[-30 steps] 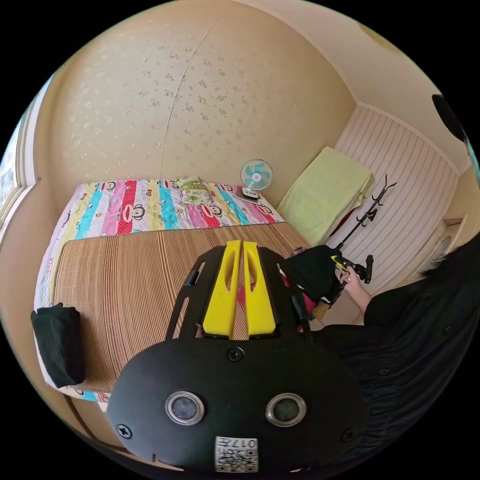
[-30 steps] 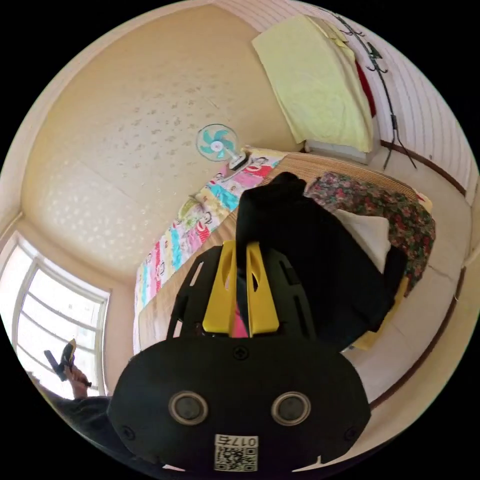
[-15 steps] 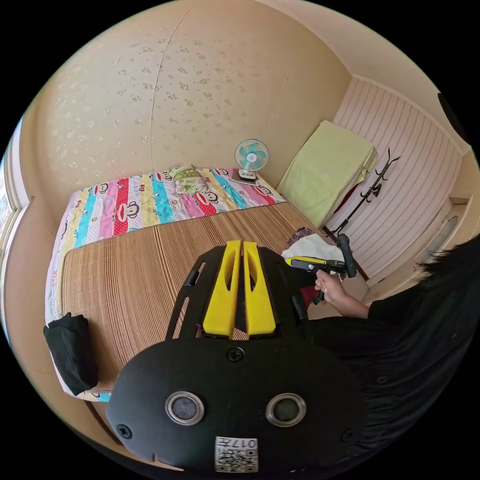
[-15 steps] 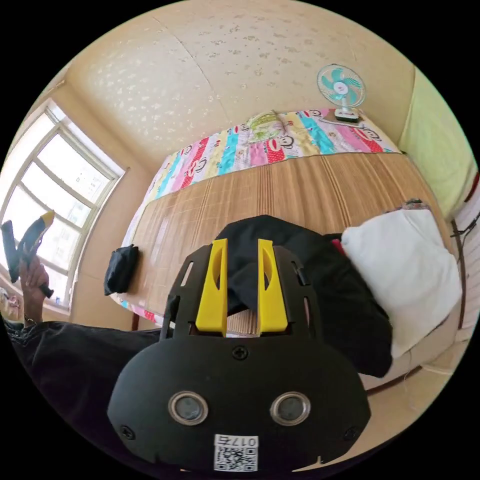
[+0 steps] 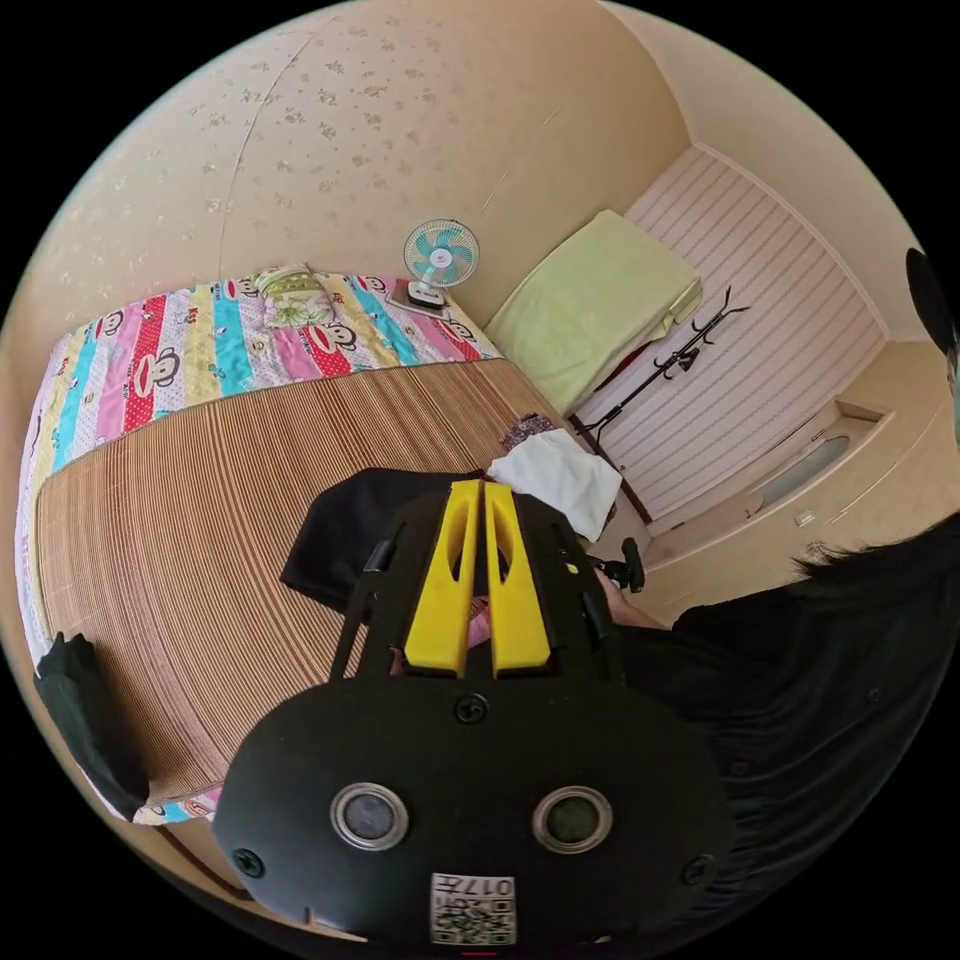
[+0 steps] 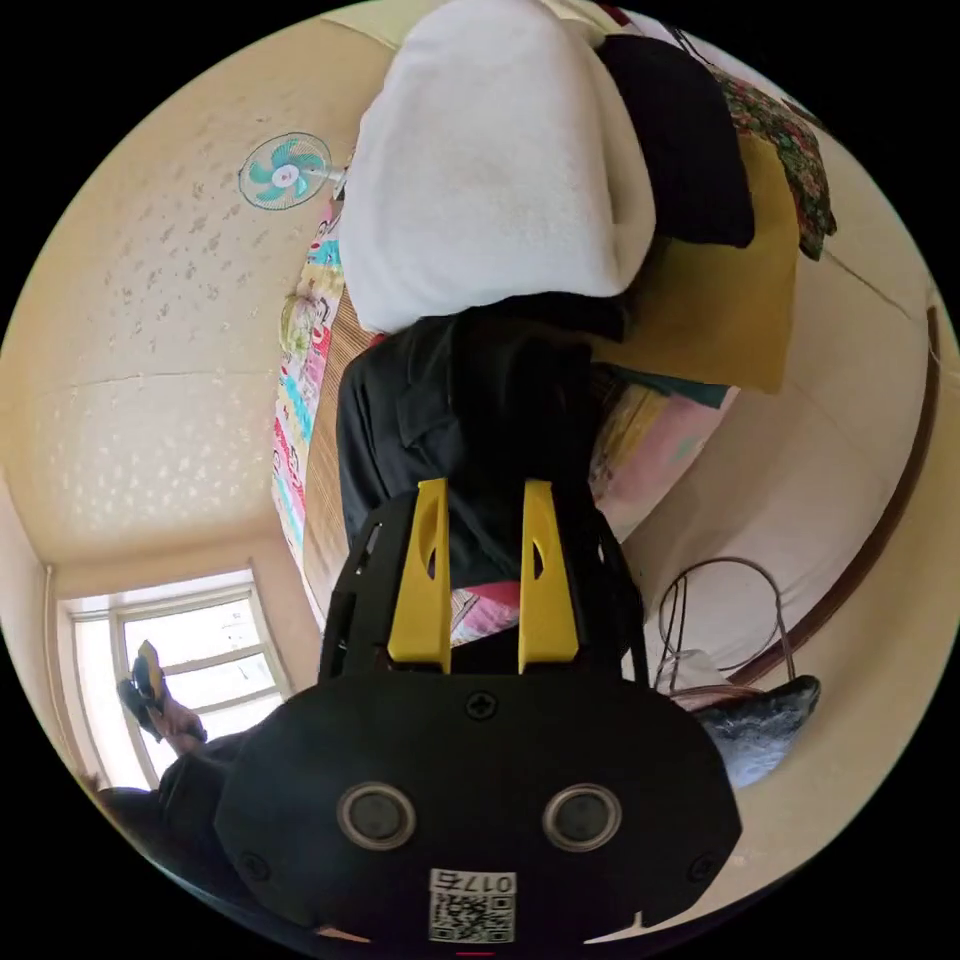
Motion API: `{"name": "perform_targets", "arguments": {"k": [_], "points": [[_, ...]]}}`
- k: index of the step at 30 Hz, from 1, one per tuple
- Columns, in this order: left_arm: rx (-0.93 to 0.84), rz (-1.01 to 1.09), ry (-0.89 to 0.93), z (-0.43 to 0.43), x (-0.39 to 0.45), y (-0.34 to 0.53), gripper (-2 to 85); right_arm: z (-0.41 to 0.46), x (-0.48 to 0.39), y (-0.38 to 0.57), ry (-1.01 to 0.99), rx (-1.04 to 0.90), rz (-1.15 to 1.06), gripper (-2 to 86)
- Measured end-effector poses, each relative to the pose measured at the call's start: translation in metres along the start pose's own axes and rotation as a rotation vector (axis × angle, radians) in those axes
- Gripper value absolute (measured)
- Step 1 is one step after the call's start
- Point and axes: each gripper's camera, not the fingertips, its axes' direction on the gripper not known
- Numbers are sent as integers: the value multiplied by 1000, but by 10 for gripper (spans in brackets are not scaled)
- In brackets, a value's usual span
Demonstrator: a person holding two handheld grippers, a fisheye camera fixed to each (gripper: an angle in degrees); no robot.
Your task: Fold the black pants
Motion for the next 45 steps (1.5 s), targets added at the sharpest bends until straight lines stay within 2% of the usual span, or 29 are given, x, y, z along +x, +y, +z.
{"name": "perform_targets", "arguments": {"k": [3,7,11,15,17,18,19,20,21,22,23,24,25,26,27,29,32,34,35,38,40,44,45], "points": [[1,64,32,-7,5,5,10,-42,-52,13,-157,38,-285,35],[7,153,26,-18,14,24,109,-69,-150,31,-463,-31,-574,28],[-82,272,40,-9,34,42,182,-69,-265,67,-567,-102,-798,24],[-57,405,-296,-8,65,58,201,-78,-378,143,-751,-160,-944,21],[79,367,-514,-30,70,64,164,-89,-413,184,-801,-178,-1004,19],[244,306,-638,-60,71,73,127,-104,-428,209,-807,-133,-1037,17],[399,285,-644,-95,68,85,86,-127,-436,228,-877,-83,-1130,14],[460,284,-615,-115,64,90,79,-142,-438,236,-941,-58,-1200,12],[525,253,-527,-153,51,93,65,-171,-435,247,-1051,7,-1311,11],[536,171,-382,-192,28,89,62,-196,-425,253,-1075,115,-1364,10],[544,143,-279,-209,15,87,61,-206,-420,256,-1055,181,-1379,11],[573,115,-103,-239,-12,86,60,-219,-407,262,-953,324,-1394,13],[619,139,-9,-263,-27,90,60,-224,-398,266,-796,446,-1373,17],[635,186,9,-274,-29,93,60,-223,-395,268,-720,486,-1363,20],[639,325,20,-294,-23,97,61,-218,-391,270,-612,522,-1368,36],[646,501,34,-319,-9,106,62,-206,-391,275,-575,492,-1407,75],[666,714,137,-348,8,116,64,-192,-397,288,-698,535,-1421,117],[675,889,279,-366,13,123,65,-185,-407,293,-840,576,-1385,125],[675,925,321,-370,13,123,65,-184,-413,293,-877,546,-1393,127],[657,1035,556,-382,3,118,68,-168,-460,302,-968,238,-1483,202],[639,1047,720,-379,-8,108,70,-145,-498,315,-1010,-70,-1556,259],[558,1033,939,-356,-27,94,76,-124,-532,339,-1169,-224,-1612,243],[520,1036,1003,-347,-34,93,78,-122,-543,348,-1244,-353,-1688,139]]}}
